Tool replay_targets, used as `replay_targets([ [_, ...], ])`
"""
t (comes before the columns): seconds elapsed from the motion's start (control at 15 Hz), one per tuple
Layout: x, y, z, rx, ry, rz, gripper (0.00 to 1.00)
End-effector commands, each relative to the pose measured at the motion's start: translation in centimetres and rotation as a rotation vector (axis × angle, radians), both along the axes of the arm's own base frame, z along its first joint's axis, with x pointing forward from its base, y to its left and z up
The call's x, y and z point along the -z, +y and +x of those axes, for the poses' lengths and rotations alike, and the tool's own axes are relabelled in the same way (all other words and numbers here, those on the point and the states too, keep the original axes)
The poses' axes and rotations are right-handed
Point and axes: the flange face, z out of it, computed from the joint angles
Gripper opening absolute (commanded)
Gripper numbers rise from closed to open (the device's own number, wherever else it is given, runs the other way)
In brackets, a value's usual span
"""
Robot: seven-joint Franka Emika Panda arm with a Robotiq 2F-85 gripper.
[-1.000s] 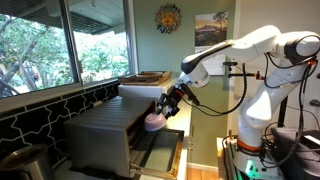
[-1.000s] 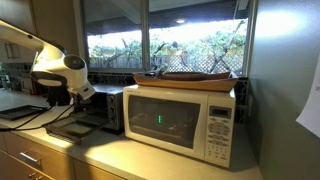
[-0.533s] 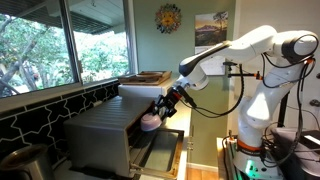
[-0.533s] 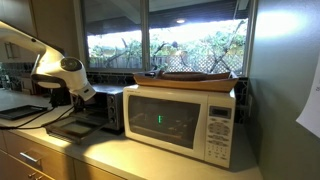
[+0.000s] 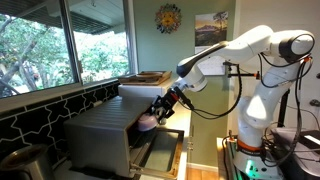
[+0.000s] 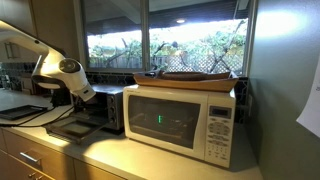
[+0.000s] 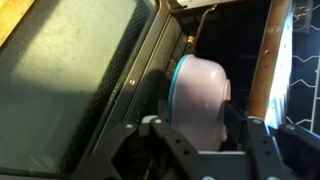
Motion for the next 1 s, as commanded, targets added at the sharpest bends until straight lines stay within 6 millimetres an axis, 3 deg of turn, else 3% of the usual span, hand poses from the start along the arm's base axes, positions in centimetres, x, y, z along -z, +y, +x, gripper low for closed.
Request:
replay_targets([
  [0.0,1.1,1.1,0.7,0.021,0.026,-0.021,0.33],
  [0.73,1.1,2.7,2.6,0.188,0.05,-0.105,0.33],
  [0.8,1.1,2.8,2.6,0.189,0.054,-0.112,0.69],
  [0.87,1.1,2.8,2.6,0.189,0.058,-0.115,0.84],
  [0.93,1.1,2.8,2.5,0.174,0.064,-0.12,0.9],
])
